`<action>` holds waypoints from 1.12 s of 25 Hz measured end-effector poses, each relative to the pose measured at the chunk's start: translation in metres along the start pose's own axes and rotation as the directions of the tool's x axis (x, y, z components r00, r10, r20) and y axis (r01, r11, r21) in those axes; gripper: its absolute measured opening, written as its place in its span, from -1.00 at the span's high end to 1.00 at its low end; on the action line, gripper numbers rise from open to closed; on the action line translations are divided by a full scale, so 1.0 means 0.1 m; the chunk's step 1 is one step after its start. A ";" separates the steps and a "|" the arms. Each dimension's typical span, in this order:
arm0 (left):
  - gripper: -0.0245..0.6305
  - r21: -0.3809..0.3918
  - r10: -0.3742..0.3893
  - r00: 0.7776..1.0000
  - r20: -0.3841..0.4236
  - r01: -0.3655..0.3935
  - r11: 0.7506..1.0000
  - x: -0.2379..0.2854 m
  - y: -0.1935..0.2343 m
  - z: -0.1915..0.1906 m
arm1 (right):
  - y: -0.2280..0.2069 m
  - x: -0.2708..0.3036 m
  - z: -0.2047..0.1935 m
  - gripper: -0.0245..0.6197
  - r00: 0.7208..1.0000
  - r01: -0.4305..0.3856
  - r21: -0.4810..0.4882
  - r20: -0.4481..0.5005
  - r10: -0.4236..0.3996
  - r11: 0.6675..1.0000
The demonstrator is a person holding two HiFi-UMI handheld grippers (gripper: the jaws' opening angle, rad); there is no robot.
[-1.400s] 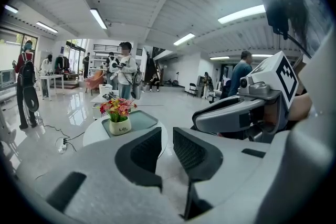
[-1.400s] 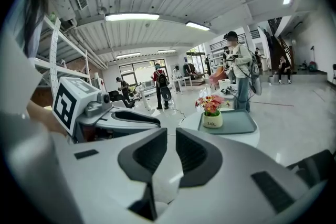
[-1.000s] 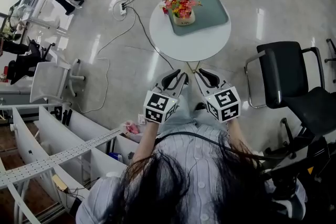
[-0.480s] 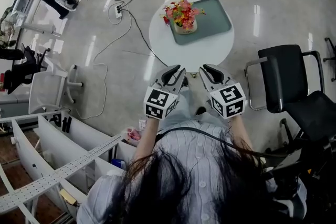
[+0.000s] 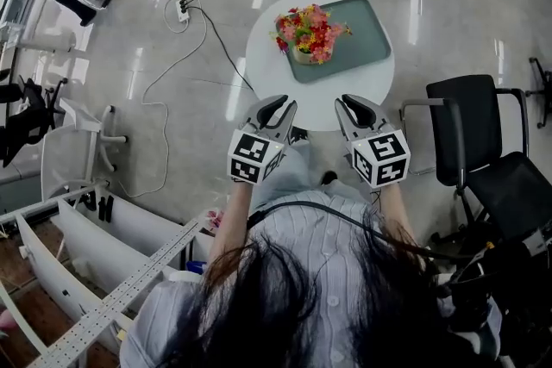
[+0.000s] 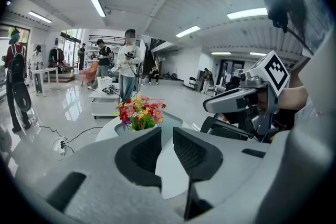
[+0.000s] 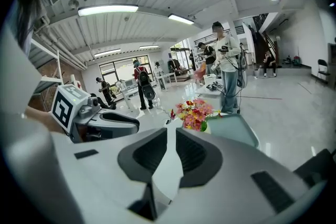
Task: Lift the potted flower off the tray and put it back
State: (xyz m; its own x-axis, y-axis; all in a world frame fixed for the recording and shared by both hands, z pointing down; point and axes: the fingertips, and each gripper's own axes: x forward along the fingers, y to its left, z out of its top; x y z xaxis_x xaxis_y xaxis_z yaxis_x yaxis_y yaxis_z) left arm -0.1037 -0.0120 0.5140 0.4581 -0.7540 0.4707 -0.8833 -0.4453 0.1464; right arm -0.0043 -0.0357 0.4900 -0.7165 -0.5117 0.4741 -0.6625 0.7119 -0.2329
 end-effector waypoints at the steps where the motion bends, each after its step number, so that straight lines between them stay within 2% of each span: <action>1: 0.75 -0.005 -0.012 1.000 -0.002 0.012 1.000 0.04 0.06 0.00 | -0.02 0.05 0.02 0.71 1.000 0.011 0.004 -0.004 -0.011 1.000; 8: 0.75 0.004 -0.097 0.995 -0.040 0.097 0.995 0.30 0.39 -0.09 | -0.11 0.38 0.05 0.71 0.998 0.058 0.030 -0.034 -0.057 0.998; 16: 0.75 0.015 -0.179 0.979 -0.102 0.181 0.983 0.56 0.57 -0.26 | -0.26 0.66 0.01 0.71 0.991 0.114 -0.008 -0.069 -0.114 0.993; 24: 0.74 -0.005 -0.185 0.970 -0.158 0.186 0.983 0.83 0.70 -0.46 | -0.51 0.84 -0.21 0.71 0.981 0.128 -0.106 -0.130 -0.142 0.986; 28: 0.74 0.009 -0.168 0.971 -0.170 0.172 0.985 0.99 0.69 -0.49 | -0.63 0.94 -0.32 0.71 0.980 0.088 -0.161 -0.163 -0.115 0.983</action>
State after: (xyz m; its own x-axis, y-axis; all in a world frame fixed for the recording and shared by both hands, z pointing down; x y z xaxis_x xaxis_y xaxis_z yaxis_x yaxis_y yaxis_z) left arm -0.1241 -0.0932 0.6134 0.5765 -0.5754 0.5802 -0.7903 -0.5730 0.2169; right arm -0.0227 -0.1135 0.5761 -0.5906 -0.5046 0.6297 -0.6792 0.7323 -0.0501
